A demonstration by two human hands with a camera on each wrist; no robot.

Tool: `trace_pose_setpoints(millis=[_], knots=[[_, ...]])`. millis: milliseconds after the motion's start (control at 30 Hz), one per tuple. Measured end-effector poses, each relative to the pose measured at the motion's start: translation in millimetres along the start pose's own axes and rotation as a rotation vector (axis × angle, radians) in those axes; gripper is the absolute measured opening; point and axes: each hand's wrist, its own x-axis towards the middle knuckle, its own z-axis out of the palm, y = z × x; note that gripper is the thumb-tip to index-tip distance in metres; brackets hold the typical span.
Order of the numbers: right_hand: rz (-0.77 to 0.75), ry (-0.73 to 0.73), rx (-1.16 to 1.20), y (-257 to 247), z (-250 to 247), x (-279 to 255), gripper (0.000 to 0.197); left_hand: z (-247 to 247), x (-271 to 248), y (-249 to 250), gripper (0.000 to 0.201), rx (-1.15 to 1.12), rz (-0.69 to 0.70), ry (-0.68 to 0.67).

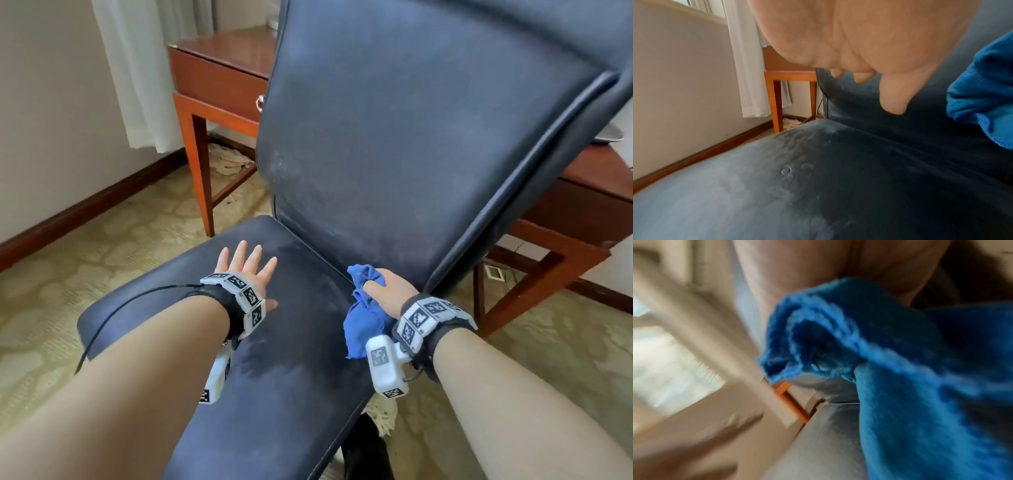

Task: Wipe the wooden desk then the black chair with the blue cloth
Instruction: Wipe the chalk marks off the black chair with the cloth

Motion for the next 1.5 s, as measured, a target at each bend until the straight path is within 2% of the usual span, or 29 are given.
trace_pose_setpoints(millis=[67, 100, 167, 233, 333, 367, 433, 467, 500, 533, 567, 600, 633, 667, 700, 733, 800, 833, 867, 900, 1000, 1100, 1133, 1233, 1367, 1433, 1500], knots=[[-0.176, -0.027, -0.042, -18, -11, -25, 0.023, -19, -19, 6, 0.081, 0.017, -0.011, 0.036], [-0.237, -0.048, -0.18, -25, -12, -38, 0.027, -23, -28, 9, 0.081, 0.02, -0.014, 0.05], [-0.275, -0.012, -0.706, -35, -14, -48, 0.042, -23, -42, 16, 0.081, 0.021, -0.014, 0.044], [-0.308, 0.093, -1.091, -34, -18, -41, 0.05, -13, -50, 22, 0.08, 0.02, -0.008, 0.013], [-0.211, 0.162, -1.29, -25, -26, -32, 0.039, 10, -54, 33, 0.081, 0.014, 0.002, -0.053], [-0.191, 0.141, -1.349, -20, -21, -31, 0.034, 17, -54, 37, 0.081, 0.02, 0.005, -0.071], [-0.23, -0.007, -1.423, -11, -8, -33, 0.028, 25, -52, 41, 0.081, 0.02, 0.014, -0.101], [-0.17, -0.122, -1.423, -6, 5, -33, 0.027, 25, -48, 42, 0.081, 0.015, 0.018, -0.11], [-0.125, -0.152, -1.364, 0, 16, -34, 0.027, 23, -44, 41, 0.08, 0.015, 0.024, -0.109], [-0.065, -0.141, -1.34, 5, 21, -34, 0.031, 18, -38, 41, 0.08, 0.019, 0.032, -0.095], [-0.092, -0.02, -1.271, 11, 22, -37, 0.035, 12, -32, 39, 0.08, 0.028, 0.038, -0.069], [-0.04, -0.08, -1.262, 16, 20, -37, 0.034, 5, -27, 37, 0.079, 0.039, 0.043, -0.038], [-0.101, -0.146, -1.269, 23, 23, -35, 0.031, -3, -22, 34, 0.079, 0.05, 0.042, -0.009], [-0.122, -0.278, -1.251, 30, 23, -34, 0.028, -11, -19, 33, 0.079, 0.057, 0.039, 0.009], [-0.15, -0.287, -1.144, 31, 20, -33, 0.022, -19, -16, 32, 0.079, 0.057, 0.032, 0.017], [-0.113, -0.378, -1.083, 24, 12, -36, 0.013, -27, -15, 33, 0.079, 0.052, 0.023, 0.017], [0.016, -0.512, -0.944, 9, 0, -42, 0.017, -43, -16, 38, 0.082, 0.029, 0.018, 0.022], [0.064, -0.531, -0.853, 7, -8, -46, 0.018, -53, -18, 43, 0.082, 0.013, 0.024, 0.042], [0.071, -0.607, -0.849, 7, -16, -52, 0.018, -66, -21, 50, 0.083, 0.001, 0.037, 0.083], [0.069, -0.616, -0.816, 5, -26, -61, 0.017, -80, -26, 57, 0.082, -0.006, 0.053, 0.14], [-0.088, -0.383, -0.627, 17, -55, -88, 0.019, -132, -46, 84, 0.081, -0.033, 0.109, 0.315], [-0.093, -0.302, -0.573, 32, -83, -105, 0.017, -171, -67, 115, 0.084, -0.091, 0.145, 0.398], [-0.079, -0.234, -0.526, 35, -95, -113, 0.018, -178, -72, 125, 0.086, -0.118, 0.155, 0.415], [-0.097, 0.128, -0.211, 34, -139, -145, 0.033, -184, -77, 151, 0.093, -0.184, 0.166, 0.446], [-0.233, 0.702, 0.077, 16, -196, -174, 0.032, -180, -81, 168, 0.098, -0.184, 0.157, 0.401], [-0.264, 0.89, 0.176, 14, -219, -169, 0.036, -178, -81, 172, 0.098, -0.173, 0.148, 0.408], [-0.203, 0.992, 0.228, 18, -235, -156, 0.034, -178, -79, 172, 0.098, -0.175, 0.142, 0.414]])
